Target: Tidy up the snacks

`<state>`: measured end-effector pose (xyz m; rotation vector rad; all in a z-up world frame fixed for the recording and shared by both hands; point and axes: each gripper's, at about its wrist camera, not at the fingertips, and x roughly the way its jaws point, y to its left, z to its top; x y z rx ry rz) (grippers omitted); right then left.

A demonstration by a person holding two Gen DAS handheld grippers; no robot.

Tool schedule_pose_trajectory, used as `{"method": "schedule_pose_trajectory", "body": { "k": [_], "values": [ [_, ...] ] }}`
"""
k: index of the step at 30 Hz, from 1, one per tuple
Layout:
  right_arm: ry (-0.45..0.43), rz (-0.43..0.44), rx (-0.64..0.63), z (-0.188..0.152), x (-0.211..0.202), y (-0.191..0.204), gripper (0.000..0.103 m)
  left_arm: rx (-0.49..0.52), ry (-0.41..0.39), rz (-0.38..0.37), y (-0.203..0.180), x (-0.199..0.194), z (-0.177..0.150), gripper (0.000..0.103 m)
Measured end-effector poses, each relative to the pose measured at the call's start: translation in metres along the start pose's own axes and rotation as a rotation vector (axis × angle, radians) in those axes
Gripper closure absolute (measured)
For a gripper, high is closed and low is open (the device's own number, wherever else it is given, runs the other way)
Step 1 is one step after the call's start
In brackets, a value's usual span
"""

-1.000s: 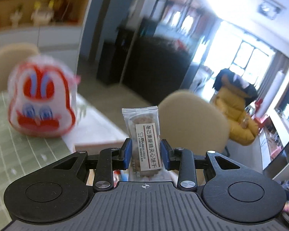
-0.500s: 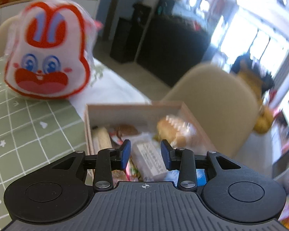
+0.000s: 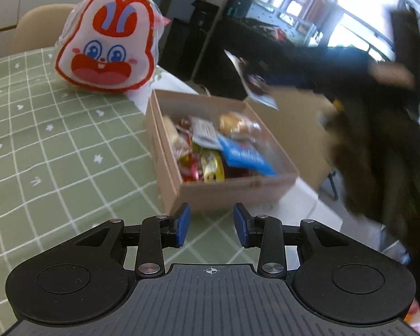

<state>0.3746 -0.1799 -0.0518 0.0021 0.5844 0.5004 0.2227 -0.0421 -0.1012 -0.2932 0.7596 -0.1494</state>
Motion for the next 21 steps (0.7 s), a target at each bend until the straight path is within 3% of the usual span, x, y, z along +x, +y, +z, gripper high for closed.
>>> {"method": "schedule_pose_trajectory", "body": {
  "k": [3,6,9,14,16,19,21],
  "values": [
    [-0.006,-0.068,0.016,0.006,0.009,0.004,0.036,0.022,-0.011,0.042,-0.001,-0.013,-0.009,0.065],
    [0.016,-0.069,0.056,-0.001,-0.003,-0.001,0.036,0.026,-0.023,0.056,-0.002,-0.019,-0.012,0.065],
    [0.033,-0.108,0.016,-0.021,-0.032,0.003,0.036,0.009,-0.032,0.070,-0.009,-0.030,-0.016,0.066],
    [0.106,-0.135,-0.012,-0.075,-0.093,0.015,0.034,0.097,-0.046,0.082,-0.039,-0.050,-0.028,0.076],
    [0.135,-0.146,0.011,-0.093,-0.115,0.019,0.034,0.128,-0.042,0.079,-0.050,-0.058,-0.033,0.084],
    [0.164,-0.160,0.076,-0.117,-0.147,0.021,0.034,0.146,-0.038,0.084,-0.063,-0.069,-0.038,0.086],
    [0.179,-0.154,0.128,-0.127,-0.161,0.021,0.034,0.159,-0.050,0.132,-0.073,-0.077,-0.043,0.086]
  ]
}}
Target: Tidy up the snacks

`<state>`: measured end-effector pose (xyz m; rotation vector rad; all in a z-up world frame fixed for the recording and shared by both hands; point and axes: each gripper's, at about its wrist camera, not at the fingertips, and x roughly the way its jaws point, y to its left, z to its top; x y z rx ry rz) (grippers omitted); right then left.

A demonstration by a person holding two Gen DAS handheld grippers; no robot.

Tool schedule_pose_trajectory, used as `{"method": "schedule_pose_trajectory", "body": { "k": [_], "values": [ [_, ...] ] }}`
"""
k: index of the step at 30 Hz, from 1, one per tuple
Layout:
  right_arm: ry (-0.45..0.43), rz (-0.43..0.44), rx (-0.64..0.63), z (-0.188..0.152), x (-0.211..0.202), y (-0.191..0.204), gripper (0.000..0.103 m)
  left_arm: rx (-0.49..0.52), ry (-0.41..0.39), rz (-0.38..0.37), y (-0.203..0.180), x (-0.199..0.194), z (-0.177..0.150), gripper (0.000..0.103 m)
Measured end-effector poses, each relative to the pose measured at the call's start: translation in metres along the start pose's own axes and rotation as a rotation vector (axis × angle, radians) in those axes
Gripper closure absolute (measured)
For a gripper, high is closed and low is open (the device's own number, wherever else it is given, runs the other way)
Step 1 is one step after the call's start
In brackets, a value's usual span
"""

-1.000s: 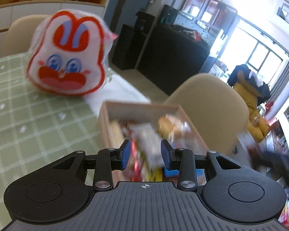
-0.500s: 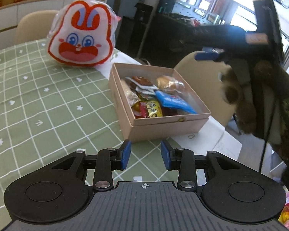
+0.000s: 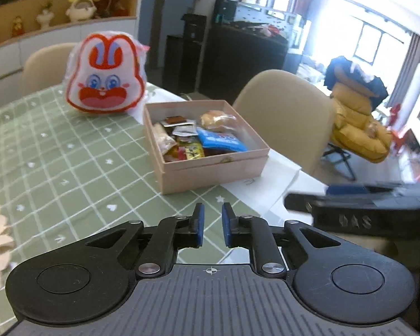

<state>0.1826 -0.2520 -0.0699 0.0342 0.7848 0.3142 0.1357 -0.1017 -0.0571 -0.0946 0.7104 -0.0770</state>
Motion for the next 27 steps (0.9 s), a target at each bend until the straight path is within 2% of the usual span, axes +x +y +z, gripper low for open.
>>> {"method": "schedule_pose_trajectory", "body": {
  "k": [3,4,7,12,27],
  "values": [
    [0.017,0.030,0.033,-0.013,-0.014,0.000,0.034,0.050,-0.017,0.086,-0.016,-0.011,-0.003,0.086],
    [0.011,0.026,0.029,-0.015,-0.018,0.002,0.034,0.058,-0.020,0.087,-0.018,-0.014,-0.004,0.086],
    [-0.018,0.011,0.004,-0.015,-0.026,0.008,0.034,0.053,-0.021,0.050,-0.021,-0.020,-0.003,0.086],
    [-0.017,0.009,-0.010,-0.014,-0.030,0.011,0.033,0.041,0.006,0.036,-0.022,-0.020,-0.005,0.086],
    [0.005,0.007,-0.016,-0.015,-0.026,0.013,0.033,0.002,0.030,0.033,-0.017,-0.020,-0.006,0.086]
  ]
}}
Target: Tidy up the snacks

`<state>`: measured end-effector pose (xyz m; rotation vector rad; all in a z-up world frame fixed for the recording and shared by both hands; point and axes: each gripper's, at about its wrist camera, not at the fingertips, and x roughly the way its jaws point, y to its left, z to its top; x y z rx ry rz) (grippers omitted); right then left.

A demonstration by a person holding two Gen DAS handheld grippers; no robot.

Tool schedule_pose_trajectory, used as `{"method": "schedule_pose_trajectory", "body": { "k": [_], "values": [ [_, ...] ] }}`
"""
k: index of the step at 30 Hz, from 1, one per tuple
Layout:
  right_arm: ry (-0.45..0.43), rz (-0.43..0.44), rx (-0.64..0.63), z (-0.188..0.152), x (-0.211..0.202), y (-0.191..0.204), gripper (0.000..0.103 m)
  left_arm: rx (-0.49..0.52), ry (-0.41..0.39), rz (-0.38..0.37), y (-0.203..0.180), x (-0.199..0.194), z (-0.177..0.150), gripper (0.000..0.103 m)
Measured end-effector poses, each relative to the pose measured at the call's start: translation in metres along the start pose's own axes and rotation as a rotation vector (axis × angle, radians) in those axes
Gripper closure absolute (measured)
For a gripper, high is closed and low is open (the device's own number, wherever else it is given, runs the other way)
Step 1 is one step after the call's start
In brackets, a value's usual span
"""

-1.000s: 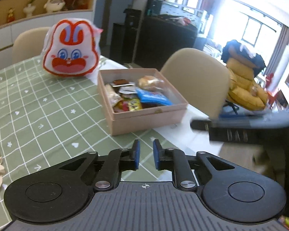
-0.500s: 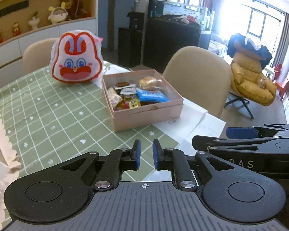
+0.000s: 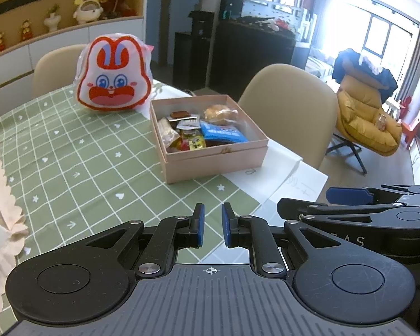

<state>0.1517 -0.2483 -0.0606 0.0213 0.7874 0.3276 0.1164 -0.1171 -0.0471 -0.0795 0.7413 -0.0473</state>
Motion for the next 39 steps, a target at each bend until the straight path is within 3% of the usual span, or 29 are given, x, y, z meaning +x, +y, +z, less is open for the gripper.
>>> {"method": "schedule_pose_trajectory", "body": {
  "k": [39],
  "values": [
    [0.010,-0.003,0.005,-0.0017,0.0043,-0.0014,0.033,-0.015,0.024,-0.013,0.0017,0.0045,-0.0013,0.086]
  ]
}}
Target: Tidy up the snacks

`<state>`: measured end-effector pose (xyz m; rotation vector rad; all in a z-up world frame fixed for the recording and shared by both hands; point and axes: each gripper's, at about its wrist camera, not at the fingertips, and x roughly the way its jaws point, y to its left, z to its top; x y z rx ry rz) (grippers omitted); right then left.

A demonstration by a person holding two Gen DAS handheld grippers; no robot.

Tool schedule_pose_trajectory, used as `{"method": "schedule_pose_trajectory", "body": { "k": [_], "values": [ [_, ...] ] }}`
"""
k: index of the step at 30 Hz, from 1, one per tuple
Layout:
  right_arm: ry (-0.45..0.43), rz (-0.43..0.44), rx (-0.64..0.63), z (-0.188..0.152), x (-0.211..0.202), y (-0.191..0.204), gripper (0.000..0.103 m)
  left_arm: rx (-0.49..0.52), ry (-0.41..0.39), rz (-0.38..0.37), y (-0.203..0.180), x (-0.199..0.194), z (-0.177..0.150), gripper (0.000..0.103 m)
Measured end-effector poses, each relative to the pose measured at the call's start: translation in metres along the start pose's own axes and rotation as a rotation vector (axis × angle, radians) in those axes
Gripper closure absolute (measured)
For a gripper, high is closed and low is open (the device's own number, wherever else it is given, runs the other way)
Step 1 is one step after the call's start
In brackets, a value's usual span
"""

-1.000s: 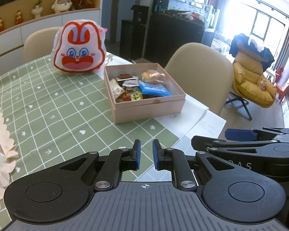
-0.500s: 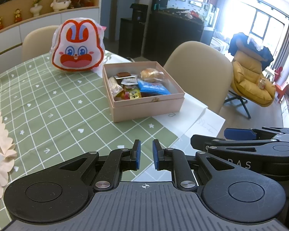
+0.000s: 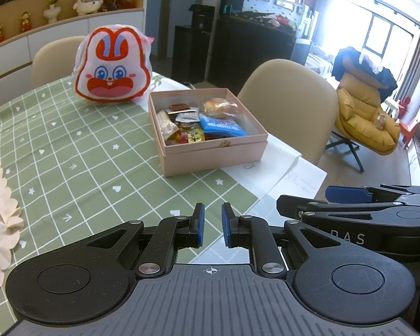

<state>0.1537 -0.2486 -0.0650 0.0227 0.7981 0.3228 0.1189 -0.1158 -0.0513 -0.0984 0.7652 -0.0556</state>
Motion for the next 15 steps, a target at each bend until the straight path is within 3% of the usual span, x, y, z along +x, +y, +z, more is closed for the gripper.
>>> {"method": "schedule_pose_trajectory", "body": {
  "k": [15],
  "values": [
    [0.006,0.000,0.003,-0.0026,0.0016,0.0004,0.033,0.010,-0.010,-0.001,-0.0007,-0.0024,-0.0007,0.086]
  ]
}}
